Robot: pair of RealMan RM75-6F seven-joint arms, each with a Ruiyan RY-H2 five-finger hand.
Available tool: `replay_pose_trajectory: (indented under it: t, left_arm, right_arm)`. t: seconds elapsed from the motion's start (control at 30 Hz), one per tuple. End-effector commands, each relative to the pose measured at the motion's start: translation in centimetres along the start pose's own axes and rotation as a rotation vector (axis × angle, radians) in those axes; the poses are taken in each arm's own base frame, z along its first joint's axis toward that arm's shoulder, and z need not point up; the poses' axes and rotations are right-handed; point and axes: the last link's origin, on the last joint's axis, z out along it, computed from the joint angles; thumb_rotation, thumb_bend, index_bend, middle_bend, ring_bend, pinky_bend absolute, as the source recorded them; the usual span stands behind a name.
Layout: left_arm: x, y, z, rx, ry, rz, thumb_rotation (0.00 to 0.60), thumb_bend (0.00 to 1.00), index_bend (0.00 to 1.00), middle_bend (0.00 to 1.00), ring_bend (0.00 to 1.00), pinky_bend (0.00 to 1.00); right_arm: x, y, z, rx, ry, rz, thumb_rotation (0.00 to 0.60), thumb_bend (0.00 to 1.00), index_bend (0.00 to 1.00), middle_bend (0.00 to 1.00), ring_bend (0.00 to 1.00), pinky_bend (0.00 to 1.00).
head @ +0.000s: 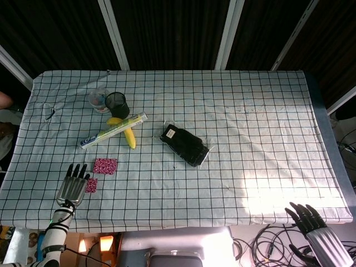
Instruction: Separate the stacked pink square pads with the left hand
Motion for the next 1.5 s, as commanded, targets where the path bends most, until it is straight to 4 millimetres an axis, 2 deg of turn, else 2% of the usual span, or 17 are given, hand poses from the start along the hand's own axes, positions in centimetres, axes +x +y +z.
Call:
replay_pose_trajectory:
  t: [0.03,0.13,0.23,0.37,0.53,0.73,0.93,1.5]
  left_arm:
    - [0.0,0.0,-0.1,0.002,-0.01,-0.007,0.6,0.35,0.09,0.01,0.0,0.0]
    - [0.2,0.0,-0.4,0.005,-0.023,-0.017,0.6,0.34,0.02,0.0,0.0,0.0]
    - [0.7,0.0,-0.8,0.0,-0.024,-0.032,0.6,0.32,0.0,0.0,0.0,0.0]
    - [2.3,0.0,-0.7,-0.02,0.045,-0.065,0.6,0.32,0.05,0.0,0.0,0.0]
    - [3.4,0.3,0.7,-0.033,0.089,-0.124,0.6,0.32,0.11,0.0,0.0,0.0]
    - [3.6,1.7,2.8,-0.025,0.067,-0.084,0.6,0.33,0.1,0.0,0.0,0.0]
    - [3.8,3.0,4.1,-0.019,0.062,-0.064,0.6,0.33,0.11,0.0,0.0,0.0]
    - [3.7,3.5,6.0,0.009,0.031,-0.071,0.6,0.32,0.17,0.0,0.0,0.0]
  right_arm:
    - [0.0,0.0,0.0,-0.002,0.0,0.001,0.6,0.2,0.0,0.0,0.0,0.0]
    - [0.0,0.0,0.0,-0.002,0.0,0.0,0.6,0.2,0.0,0.0,0.0,0.0]
    - [0.0,0.0,-0.1,-0.002,-0.001,-0.001,0.6,0.2,0.0,0.0,0.0,0.0]
    - [-0.1,0.0,0.0,-0.003,-0.002,-0.001,0.6,0.2,0.0,0.0,0.0,0.0]
    - [-0.1,0.0,0.1,-0.002,-0.005,-0.002,0.6,0.2,0.0,0.0,0.0,0.0]
    - [0.1,0.1,0.0,-0.005,0.001,0.004,0.6,0.2,0.0,0.0,0.0,0.0]
    - [0.3,0.3,-0.3,-0.006,0.008,0.01,0.6,0.2,0.0,0.0,0.0,0.0]
    - [0.5,0.4,-0.5,-0.006,0.018,0.018,0.6,0.2,0.0,0.0,0.0,0.0]
